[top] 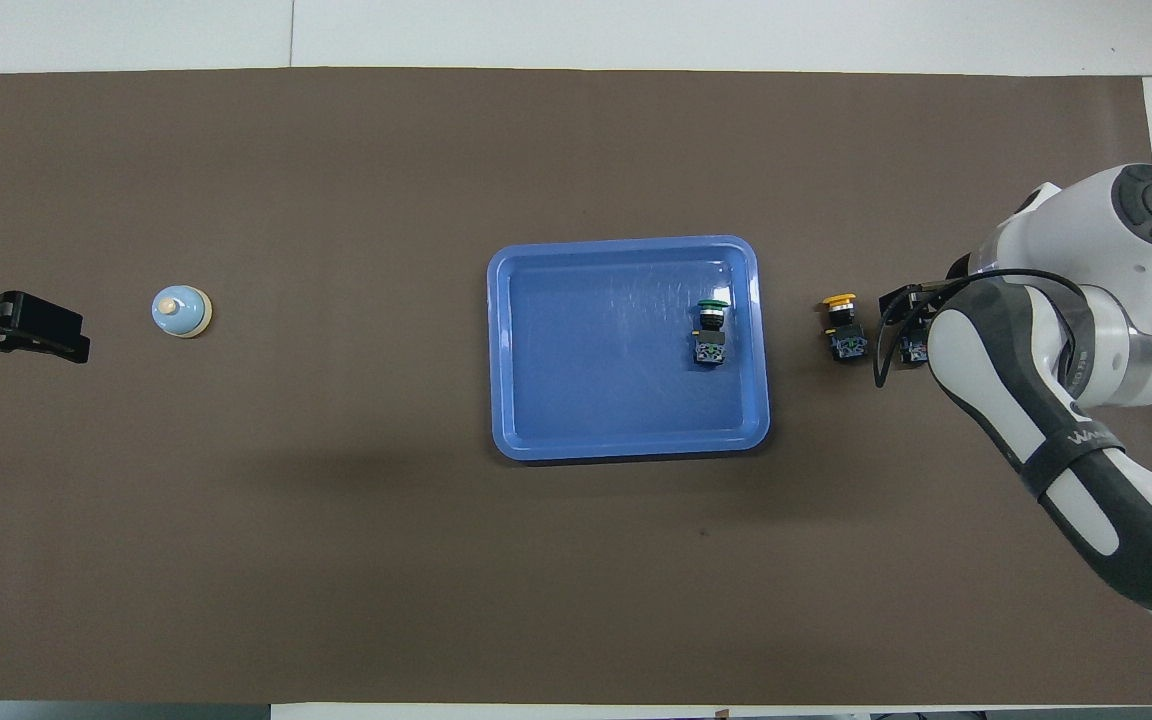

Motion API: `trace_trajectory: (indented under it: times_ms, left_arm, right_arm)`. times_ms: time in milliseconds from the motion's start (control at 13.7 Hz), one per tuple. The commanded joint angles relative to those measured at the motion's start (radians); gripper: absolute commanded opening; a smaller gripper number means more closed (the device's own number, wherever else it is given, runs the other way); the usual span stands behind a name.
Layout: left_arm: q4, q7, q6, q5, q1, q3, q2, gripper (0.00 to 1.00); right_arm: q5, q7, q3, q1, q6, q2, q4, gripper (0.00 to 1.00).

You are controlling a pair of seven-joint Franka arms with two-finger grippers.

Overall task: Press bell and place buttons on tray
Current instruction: 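Move the right gripper back and grasp the red button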

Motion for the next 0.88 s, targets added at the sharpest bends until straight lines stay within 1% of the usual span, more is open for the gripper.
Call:
trace_trajectory:
  times_ms: [0,438,511,584,657,803]
  left_arm:
    - [-0.003,0.000,-0.017,-0.006,-0.006,0.010,-0.012,1.00]
    - [-0.005,0.000,-0.017,-0.006,-0.006,0.010,-0.012,1.00]
    - [-0.005,0.000,-0.017,-0.006,-0.006,0.010,-0.012,1.00]
    - [-0.003,0.000,-0.017,-0.006,-0.006,0.010,-0.012,1.00]
    - [-0.003,0.000,-0.015,-0.006,-0.006,0.010,-0.012,1.00]
    - [-0.003,-0.001,-0.017,-0.006,-0.006,0.010,-0.012,1.00]
  right_arm:
    - [0.000,-0.033,0.013,-0.032,0.100,-0.028,-0.100,1.00]
    - [0.000,-0.027,0.016,-0.020,0.104,-0.022,-0.131,1.00]
    - [0.000,-0.029,0.016,-0.021,0.104,-0.020,-0.134,0.97]
    - [0.002,-0.027,0.016,-0.021,0.104,-0.017,-0.135,0.86]
    - [0.003,-0.027,0.016,-0.021,0.104,-0.017,-0.135,0.69]
    - [0.008,-0.026,0.016,-0.020,0.104,-0.015,-0.129,0.19]
